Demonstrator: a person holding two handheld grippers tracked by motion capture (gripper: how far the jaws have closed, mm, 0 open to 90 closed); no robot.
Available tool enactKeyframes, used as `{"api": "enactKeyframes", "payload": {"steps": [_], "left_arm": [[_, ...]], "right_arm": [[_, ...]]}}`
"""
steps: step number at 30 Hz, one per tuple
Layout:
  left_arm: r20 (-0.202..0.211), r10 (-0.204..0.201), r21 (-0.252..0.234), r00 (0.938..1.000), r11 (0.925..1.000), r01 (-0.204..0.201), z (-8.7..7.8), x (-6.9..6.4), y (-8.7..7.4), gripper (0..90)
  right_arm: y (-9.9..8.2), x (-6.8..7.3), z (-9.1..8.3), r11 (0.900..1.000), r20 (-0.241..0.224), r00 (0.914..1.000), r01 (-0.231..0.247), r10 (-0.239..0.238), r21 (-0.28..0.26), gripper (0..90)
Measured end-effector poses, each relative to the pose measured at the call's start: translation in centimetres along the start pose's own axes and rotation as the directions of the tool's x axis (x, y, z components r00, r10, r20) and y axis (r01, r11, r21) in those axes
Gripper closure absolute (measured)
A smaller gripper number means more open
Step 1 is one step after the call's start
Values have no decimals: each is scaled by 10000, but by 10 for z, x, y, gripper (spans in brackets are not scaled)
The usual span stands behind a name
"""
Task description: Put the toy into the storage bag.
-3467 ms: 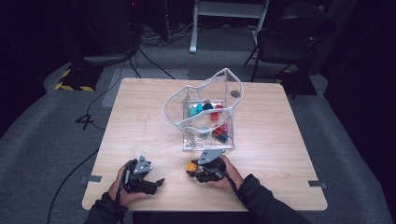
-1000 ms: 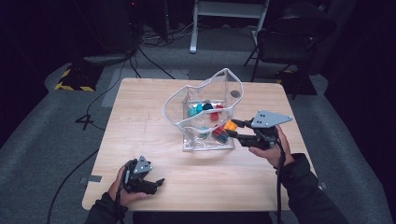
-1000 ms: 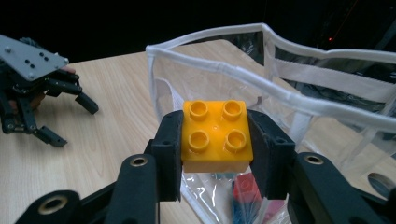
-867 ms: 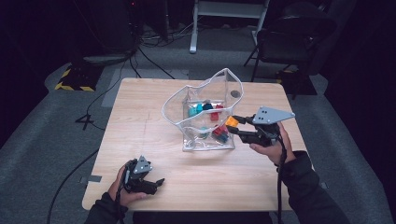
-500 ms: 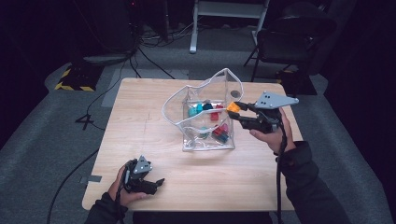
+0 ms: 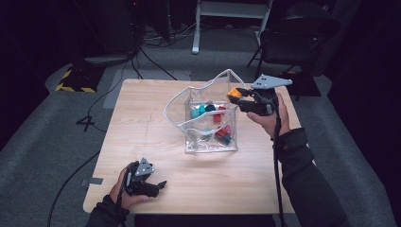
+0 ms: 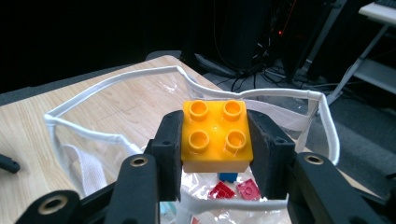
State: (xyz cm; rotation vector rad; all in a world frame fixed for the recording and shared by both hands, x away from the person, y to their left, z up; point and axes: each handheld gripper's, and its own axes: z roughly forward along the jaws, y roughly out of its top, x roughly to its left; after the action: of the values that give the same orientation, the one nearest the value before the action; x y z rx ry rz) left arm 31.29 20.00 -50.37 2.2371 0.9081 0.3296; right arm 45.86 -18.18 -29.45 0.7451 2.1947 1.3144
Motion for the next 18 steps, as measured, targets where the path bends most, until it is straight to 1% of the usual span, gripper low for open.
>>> {"api": "enactKeyframes", "payload": {"steps": [4,6,9,10,12,14,18], "left_arm": [[0,6,4,10000,10000,-6,0,0,0,153],[-15,-1,-16,10000,10000,1,0,0,0,153],[-15,-4,-17,10000,10000,4,0,0,0,153],[-15,-7,-20,10000,10000,7,0,0,0,153],[-12,-6,-19,10000,10000,6,0,0,0,153],[-14,-3,-15,10000,10000,3,0,0,0,152],[-16,7,-14,10000,10000,-7,0,0,0,153]], "right_arm": [[0,-3,13,9996,46,9999,-95,93,264,593],[1,-2,20,9991,92,10000,-14,10,421,594],[0,-4,29,9983,111,9999,-123,117,572,593],[0,-5,31,9978,215,9997,-108,94,648,593],[-2,-7,37,9970,242,9993,-300,283,714,593],[-3,-7,42,9956,457,9985,-346,307,874,593],[-4,-6,49,9936,524,9978,-462,410,1029,593]]}}
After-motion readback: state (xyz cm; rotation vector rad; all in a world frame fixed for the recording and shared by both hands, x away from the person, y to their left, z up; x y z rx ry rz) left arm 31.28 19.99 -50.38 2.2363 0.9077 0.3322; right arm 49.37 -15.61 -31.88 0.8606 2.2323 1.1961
